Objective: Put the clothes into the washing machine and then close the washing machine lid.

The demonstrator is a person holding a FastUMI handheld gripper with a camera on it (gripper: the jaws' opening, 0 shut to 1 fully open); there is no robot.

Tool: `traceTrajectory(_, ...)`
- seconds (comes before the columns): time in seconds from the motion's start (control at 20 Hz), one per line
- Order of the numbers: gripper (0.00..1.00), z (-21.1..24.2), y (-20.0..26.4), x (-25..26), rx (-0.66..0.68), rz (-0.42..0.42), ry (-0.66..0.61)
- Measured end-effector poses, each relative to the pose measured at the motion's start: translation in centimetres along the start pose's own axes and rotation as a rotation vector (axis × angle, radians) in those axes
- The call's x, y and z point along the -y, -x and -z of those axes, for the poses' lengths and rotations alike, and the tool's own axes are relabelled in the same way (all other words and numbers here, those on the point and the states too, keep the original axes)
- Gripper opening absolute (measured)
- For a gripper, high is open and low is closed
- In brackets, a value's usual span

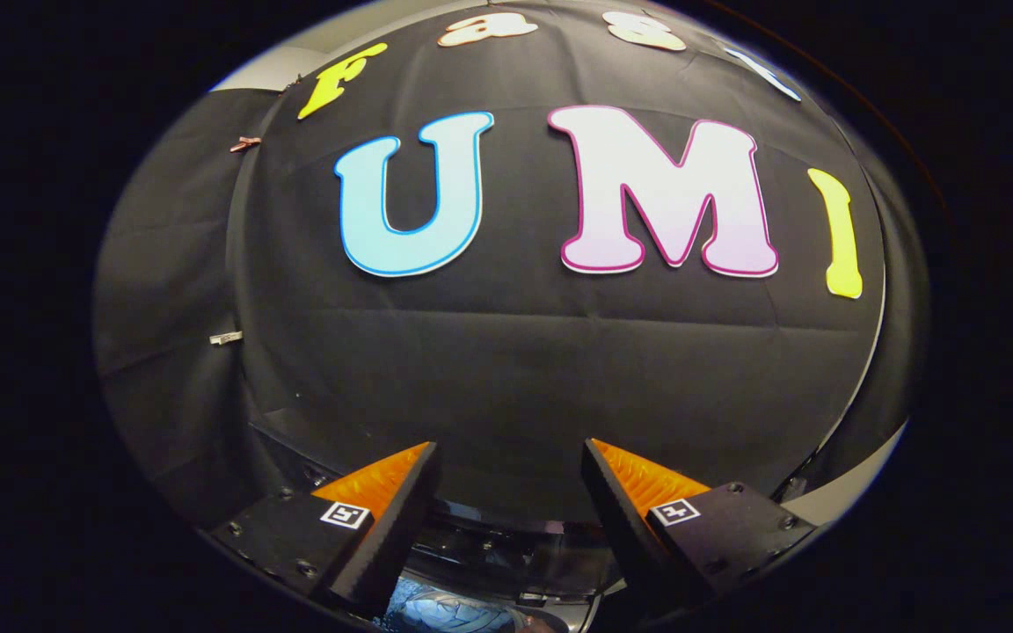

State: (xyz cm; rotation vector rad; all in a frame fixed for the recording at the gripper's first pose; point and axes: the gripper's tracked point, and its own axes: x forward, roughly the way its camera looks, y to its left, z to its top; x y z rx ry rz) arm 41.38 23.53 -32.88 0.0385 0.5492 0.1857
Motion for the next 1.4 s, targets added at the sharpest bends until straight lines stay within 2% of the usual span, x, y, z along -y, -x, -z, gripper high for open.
traceTrajectory(0.1, 1.0, 0.8, -0.6, 0.6, -0.032, 0.027, 0.0)
traceTrajectory(0.5, 0.99, 1.8, -0.7, 0.4, -0.07, 0.035, -0.097)
traceTrajectory(0.6, 1.0, 1.8, -0.7, 0.4, -0.065, 0.035, -0.065)
traceTrajectory(1.4, 1.0, 2.1, -0.5, 0.3, -0.13, 0.03, -0.082)
